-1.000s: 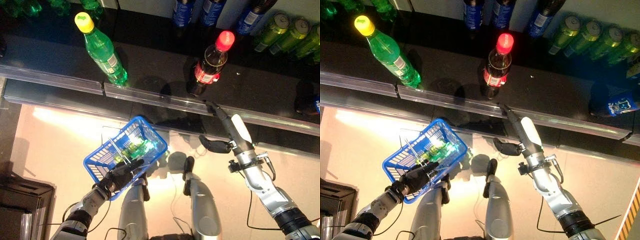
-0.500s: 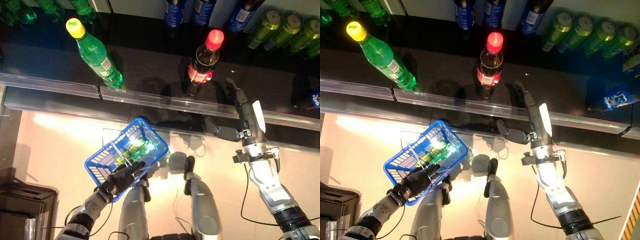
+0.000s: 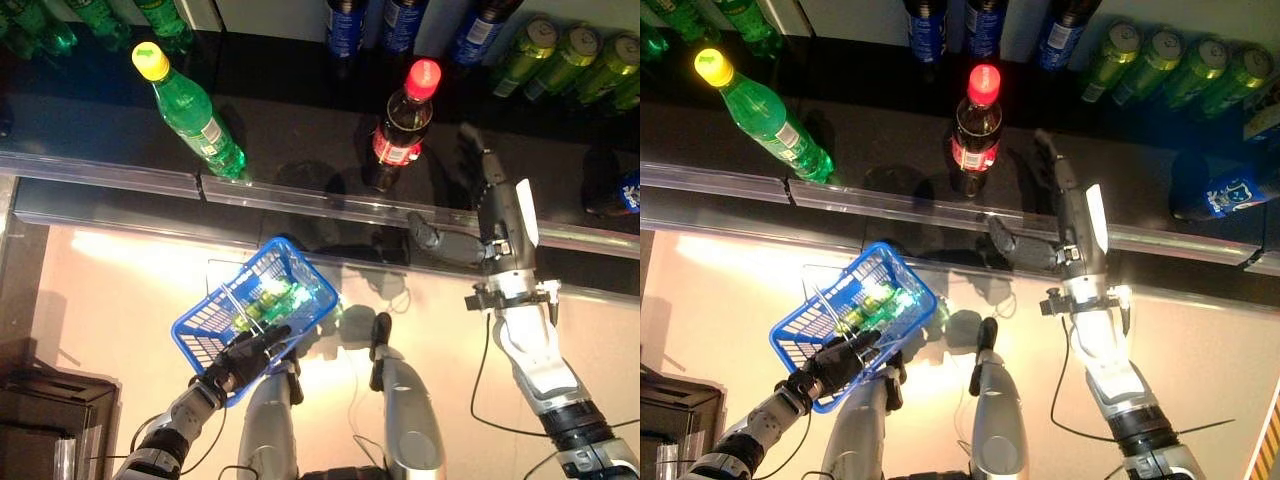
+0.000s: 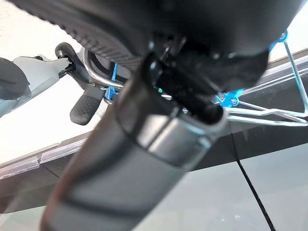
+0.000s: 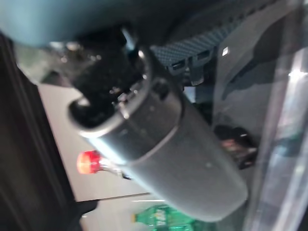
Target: Pick up the drink and place into the basket.
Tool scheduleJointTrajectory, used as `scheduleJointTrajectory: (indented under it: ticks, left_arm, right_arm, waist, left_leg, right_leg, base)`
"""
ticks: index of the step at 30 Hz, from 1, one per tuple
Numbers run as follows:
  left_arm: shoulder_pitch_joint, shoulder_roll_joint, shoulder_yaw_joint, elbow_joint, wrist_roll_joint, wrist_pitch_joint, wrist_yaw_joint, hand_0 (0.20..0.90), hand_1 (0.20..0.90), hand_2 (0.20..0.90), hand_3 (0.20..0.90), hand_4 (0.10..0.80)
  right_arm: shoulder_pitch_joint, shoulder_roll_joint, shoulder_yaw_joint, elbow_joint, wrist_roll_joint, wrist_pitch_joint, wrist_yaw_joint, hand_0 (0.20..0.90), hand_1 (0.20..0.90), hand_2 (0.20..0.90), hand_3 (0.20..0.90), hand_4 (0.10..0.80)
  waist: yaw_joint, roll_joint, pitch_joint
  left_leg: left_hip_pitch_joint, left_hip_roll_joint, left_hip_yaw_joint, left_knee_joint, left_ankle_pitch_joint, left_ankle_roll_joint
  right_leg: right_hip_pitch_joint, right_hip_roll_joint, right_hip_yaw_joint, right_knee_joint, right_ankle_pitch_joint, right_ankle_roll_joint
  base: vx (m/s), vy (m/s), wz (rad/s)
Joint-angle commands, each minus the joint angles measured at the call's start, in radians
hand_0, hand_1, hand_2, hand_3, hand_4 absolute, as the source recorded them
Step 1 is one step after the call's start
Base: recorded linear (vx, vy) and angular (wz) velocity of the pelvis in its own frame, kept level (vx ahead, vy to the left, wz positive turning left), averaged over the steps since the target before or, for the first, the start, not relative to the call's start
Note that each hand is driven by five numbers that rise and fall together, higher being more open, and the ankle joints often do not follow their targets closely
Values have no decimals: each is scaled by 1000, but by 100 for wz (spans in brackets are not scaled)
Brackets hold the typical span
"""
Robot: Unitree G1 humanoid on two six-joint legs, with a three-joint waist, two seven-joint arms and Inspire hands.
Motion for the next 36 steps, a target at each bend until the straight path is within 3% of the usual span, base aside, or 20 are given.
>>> scheduleJointTrajectory:
  ticks: [1, 14, 26, 36]
  left_arm:
    - [87, -44, -12, -100, -59, 22, -170, 300, 300, 300, 200, 100]
    - [82, -34, -14, -86, -15, 53, -186, 300, 300, 300, 200, 100]
    - [74, -25, -24, -80, 17, 77, -202, 300, 300, 300, 200, 100]
    - [52, -3, -41, -72, 27, 101, -211, 300, 300, 300, 200, 100]
  right_arm:
    - [-76, -12, -73, -134, 87, -84, 44, 900, 900, 900, 900, 800]
    - [-210, -31, -62, -34, 162, -19, 94, 900, 900, 900, 900, 800]
    - [-347, -63, -37, 88, 169, 73, 62, 900, 900, 900, 900, 800]
    - [-492, -113, 27, 229, 216, 147, 92, 900, 900, 900, 900, 800]
  waist:
    - [18, 20, -55]
    - [50, 22, -56]
    - [76, 31, -54]
    - [102, 38, -49]
  left_leg:
    - [-1, 0, 15, 89, -74, 8]
    - [-8, -1, -1, 109, -76, 9]
    - [-12, -8, -16, 123, -80, 15]
    - [-19, -12, -26, 135, -83, 18]
  right_leg:
    - [14, -36, 19, 141, -117, 53]
    - [15, -41, 5, 158, -119, 47]
    - [11, -49, -1, 177, -122, 44]
    - [2, -62, -7, 198, -122, 45]
  base:
    - [38, -22, 2]
    - [30, -13, 2]
    - [6, -1, 1]
    - [5, -2, 4]
